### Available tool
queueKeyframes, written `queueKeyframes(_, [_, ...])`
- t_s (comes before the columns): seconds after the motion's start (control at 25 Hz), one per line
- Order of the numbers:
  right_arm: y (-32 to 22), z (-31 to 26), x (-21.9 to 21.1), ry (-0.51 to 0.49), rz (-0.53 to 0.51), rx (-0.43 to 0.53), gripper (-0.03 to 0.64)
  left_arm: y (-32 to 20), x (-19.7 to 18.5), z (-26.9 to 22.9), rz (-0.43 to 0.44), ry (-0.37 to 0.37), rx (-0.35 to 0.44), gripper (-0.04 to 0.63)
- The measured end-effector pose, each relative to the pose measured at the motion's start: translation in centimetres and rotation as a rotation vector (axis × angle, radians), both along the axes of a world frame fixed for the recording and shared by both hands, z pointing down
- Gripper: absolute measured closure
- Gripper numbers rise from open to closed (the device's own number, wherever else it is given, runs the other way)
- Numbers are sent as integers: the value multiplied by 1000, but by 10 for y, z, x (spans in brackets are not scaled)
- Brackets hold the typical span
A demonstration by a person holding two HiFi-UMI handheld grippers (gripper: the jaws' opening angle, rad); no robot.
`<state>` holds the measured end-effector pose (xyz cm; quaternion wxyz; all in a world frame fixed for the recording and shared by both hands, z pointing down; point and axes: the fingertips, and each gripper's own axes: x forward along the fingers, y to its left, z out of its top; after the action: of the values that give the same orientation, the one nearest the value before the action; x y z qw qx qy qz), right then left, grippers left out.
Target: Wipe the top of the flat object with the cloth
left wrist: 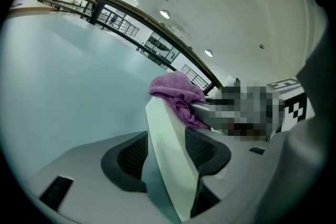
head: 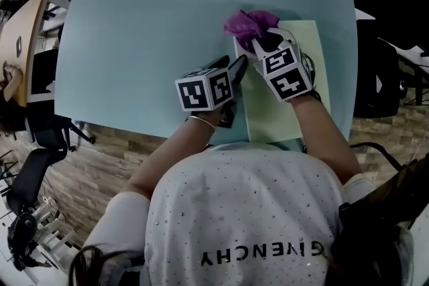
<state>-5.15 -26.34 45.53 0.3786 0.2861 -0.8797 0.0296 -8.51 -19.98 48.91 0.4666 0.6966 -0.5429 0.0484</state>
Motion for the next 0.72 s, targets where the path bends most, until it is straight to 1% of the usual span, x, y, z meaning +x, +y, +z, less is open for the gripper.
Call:
queueKeyframes(0.12, [-9,-1,15,-3,51,0,546,2,0,2,-11,40,-16,370])
queueKeyframes(0.28, [-20,-1,38,5,116,-7,546,1,-2,1,-8,20,-10,370])
queueKeyframes(0.48, [-33,-1,68,8,184,5,546,1,1,2,-9,26,-7,370])
queueKeyframes(0.72, [-40,-1,90,4,239,8,546,2,2,1,-9,34,-4,370])
